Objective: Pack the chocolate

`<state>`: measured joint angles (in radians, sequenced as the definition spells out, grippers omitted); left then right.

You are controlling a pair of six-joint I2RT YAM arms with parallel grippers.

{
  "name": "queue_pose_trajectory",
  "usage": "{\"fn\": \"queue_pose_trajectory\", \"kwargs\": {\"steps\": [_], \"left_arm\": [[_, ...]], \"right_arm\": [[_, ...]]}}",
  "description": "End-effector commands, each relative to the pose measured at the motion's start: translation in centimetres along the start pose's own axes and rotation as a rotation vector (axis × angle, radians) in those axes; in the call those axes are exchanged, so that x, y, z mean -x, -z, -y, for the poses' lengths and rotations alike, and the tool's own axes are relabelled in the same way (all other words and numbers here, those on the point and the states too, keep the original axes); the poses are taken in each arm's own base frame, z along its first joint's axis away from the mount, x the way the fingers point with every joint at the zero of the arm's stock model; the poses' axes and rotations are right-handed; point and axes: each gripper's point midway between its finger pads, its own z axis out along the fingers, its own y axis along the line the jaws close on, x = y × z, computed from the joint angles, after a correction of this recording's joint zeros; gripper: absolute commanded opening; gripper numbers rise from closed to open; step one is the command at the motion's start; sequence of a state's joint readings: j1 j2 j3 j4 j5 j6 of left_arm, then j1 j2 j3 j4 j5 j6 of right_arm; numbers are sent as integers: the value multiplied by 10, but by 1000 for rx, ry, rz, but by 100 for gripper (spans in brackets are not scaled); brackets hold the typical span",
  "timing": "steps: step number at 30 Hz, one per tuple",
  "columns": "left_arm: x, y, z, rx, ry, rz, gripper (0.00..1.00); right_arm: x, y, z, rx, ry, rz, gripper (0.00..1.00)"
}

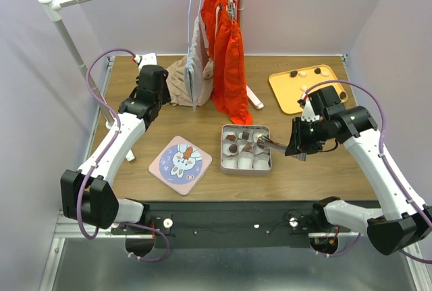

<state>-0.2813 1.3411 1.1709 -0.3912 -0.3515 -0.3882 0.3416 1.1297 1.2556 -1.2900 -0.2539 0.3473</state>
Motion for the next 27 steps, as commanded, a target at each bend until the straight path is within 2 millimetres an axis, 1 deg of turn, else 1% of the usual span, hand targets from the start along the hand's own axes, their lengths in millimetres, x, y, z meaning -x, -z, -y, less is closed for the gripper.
{"fn": "queue_pose_trajectory", "kwargs": {"steps": [1, 8, 14, 17, 20, 21, 23, 24, 26, 27], "left_arm": [[9, 2, -5, 17, -2, 29, 49], [9, 1, -6, 20, -3, 29, 49], [8, 0, -6, 22, -3, 27, 49], [9, 0, -6, 19, -1, 27, 49], [9, 0, -6, 21, 0, 28, 49], [10, 0, -6, 20, -1, 31, 49], [11, 0, -5, 18, 0, 33, 49], [10, -1, -5, 16, 0, 31, 49], [11, 0, -6, 18, -2, 33, 49], [12, 0, -6, 19, -5, 33, 49]], "right_arm": [[-2, 0, 1, -16, -2, -10, 37], [-1, 0, 1, -22, -1, -6, 42], [1, 2, 2, -32, 2, 5, 42], [8, 8, 10, -87, -6, 42, 38], [29, 23, 19, -174, -26, 142, 34], [43, 33, 23, -216, -33, 212, 34], [56, 38, 25, -243, -49, 264, 34], [68, 41, 28, -269, -59, 309, 34], [81, 41, 31, -294, -82, 353, 34], [93, 39, 34, -321, -89, 386, 34]]}}
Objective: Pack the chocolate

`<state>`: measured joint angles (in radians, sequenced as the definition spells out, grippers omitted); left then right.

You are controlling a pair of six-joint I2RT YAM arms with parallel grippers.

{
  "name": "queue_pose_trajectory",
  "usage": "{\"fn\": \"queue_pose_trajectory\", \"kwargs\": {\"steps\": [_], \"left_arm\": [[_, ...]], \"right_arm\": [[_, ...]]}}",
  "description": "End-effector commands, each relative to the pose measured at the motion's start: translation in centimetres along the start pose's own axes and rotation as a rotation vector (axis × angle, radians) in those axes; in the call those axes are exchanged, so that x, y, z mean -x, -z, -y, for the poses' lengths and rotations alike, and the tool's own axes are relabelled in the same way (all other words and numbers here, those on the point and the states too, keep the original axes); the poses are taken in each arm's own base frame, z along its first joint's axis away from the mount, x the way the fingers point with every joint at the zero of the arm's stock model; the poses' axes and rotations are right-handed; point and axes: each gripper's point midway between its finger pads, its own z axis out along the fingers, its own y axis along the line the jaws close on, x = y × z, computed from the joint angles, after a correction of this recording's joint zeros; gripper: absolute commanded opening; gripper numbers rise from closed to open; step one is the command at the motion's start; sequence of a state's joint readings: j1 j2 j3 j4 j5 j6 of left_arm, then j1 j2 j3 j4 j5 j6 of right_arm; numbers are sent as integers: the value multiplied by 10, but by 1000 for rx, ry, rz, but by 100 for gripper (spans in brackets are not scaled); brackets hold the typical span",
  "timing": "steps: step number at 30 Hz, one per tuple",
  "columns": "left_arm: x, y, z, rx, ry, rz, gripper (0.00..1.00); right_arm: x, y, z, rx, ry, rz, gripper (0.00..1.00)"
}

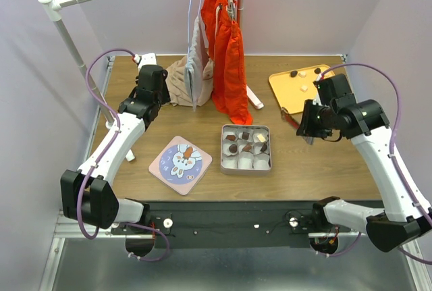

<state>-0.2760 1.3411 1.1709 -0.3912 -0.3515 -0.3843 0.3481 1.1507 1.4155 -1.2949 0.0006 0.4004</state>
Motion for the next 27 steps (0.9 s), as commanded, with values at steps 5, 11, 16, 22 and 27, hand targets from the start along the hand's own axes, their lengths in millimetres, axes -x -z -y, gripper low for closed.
{"fn": "queue_pose_trajectory", "kwargs": {"steps": [5, 11, 16, 22, 27], "left_arm": [[15, 2, -10, 33, -22, 44, 49], [9, 1, 4, -58, -10, 22, 49], [0, -1, 7, -74, -12, 1, 49], [-4, -2, 12, -105, -8, -11, 49], [-8, -9, 15, -112, -21, -30, 49]], "right_arm": [[95, -13, 32, -249, -128, 302, 37], [149, -44, 81, -348, -220, 358, 38], [160, -66, 131, -441, -305, 346, 42], [155, -81, 176, -459, -390, 315, 45], [151, -96, 180, -459, -394, 273, 49]]}}
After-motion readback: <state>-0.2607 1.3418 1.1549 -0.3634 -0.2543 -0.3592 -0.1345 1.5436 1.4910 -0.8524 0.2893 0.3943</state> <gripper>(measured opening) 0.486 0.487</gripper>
